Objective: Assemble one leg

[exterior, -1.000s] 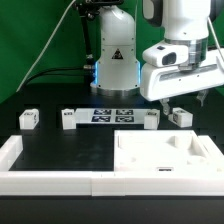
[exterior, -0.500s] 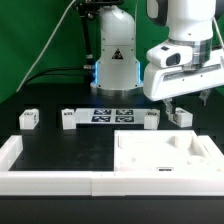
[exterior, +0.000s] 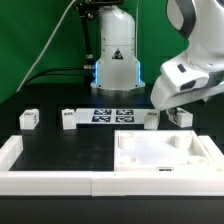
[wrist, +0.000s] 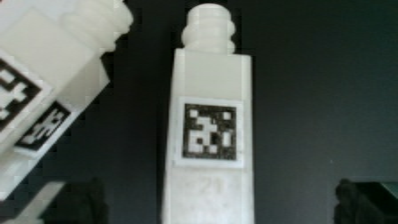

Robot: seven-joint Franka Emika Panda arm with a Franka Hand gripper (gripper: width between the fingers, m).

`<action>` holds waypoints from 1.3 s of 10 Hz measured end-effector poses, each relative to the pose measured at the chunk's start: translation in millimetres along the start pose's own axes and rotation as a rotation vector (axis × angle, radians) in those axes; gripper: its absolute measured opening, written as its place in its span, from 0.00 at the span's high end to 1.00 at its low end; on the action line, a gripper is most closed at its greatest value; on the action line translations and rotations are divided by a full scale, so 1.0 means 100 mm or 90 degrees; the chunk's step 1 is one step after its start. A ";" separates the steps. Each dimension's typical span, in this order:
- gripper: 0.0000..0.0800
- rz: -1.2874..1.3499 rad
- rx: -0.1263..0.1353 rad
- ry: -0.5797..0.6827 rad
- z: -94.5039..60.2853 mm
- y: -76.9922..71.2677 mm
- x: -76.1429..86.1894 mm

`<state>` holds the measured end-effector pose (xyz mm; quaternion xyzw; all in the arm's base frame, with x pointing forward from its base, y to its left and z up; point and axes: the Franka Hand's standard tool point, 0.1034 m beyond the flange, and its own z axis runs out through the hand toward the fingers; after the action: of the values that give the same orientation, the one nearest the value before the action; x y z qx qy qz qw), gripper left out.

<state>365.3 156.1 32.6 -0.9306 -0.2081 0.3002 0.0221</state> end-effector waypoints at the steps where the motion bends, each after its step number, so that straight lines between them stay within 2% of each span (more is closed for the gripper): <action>1: 0.19 -0.008 0.000 -0.062 0.08 0.00 -0.08; 3: 0.19 -0.028 -0.014 -0.133 0.14 0.00 -0.09; 4: 0.19 -0.036 -0.016 -0.190 0.17 -0.02 -0.16; 5: 0.19 -0.043 -0.014 -0.183 0.20 -0.02 -0.09; 9: 0.19 -0.047 -0.014 -0.181 0.30 -0.05 -0.10; 13: 0.19 -0.051 -0.013 -0.183 0.32 -0.05 -0.09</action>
Offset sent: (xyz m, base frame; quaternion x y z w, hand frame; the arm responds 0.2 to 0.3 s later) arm -0.0039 -0.0157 -0.0039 -0.0754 -0.2212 -0.0026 0.9723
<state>338.5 154.6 12.3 -0.8694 -0.2488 0.4268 -0.0054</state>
